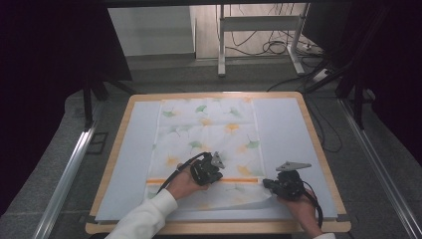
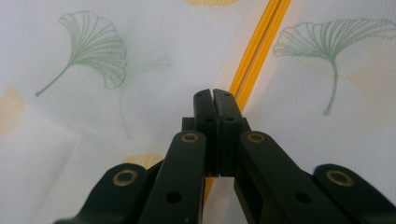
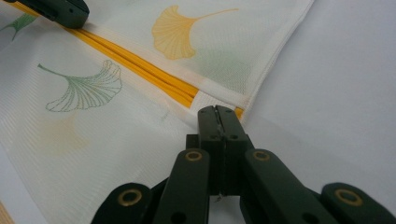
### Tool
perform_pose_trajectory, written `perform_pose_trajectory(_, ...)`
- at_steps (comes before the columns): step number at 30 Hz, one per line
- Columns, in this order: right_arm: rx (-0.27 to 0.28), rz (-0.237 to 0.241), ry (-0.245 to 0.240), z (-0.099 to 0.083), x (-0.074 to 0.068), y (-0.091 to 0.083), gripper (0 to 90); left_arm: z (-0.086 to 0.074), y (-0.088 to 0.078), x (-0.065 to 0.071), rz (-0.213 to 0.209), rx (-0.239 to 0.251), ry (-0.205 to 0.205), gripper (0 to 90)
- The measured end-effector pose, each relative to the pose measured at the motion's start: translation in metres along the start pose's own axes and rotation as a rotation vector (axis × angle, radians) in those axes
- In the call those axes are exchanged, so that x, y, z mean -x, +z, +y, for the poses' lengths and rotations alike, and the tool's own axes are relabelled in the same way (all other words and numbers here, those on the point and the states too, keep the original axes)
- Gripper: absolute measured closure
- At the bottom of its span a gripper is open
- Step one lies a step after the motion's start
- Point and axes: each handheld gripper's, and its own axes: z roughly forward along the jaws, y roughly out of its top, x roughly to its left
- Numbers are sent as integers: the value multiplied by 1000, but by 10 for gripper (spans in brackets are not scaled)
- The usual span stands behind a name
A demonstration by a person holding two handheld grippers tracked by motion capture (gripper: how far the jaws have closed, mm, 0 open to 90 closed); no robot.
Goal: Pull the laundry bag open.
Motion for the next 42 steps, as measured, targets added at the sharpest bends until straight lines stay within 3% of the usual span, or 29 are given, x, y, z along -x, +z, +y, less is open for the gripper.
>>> perform_pose_trajectory(12, 2, -1, 0, 0, 0, 0, 897, -20, -10, -5, 21, 16, -34, 900)
perform_pose_trajectory(27, 1, -3, -5, 0, -1, 0, 896, -37, -18, -13, 13, 33, -88, 900)
perform_pose_trajectory(42, -1, -5, -10, 0, -1, 0, 897, -45, -24, -12, 24, 28, -99, 900)
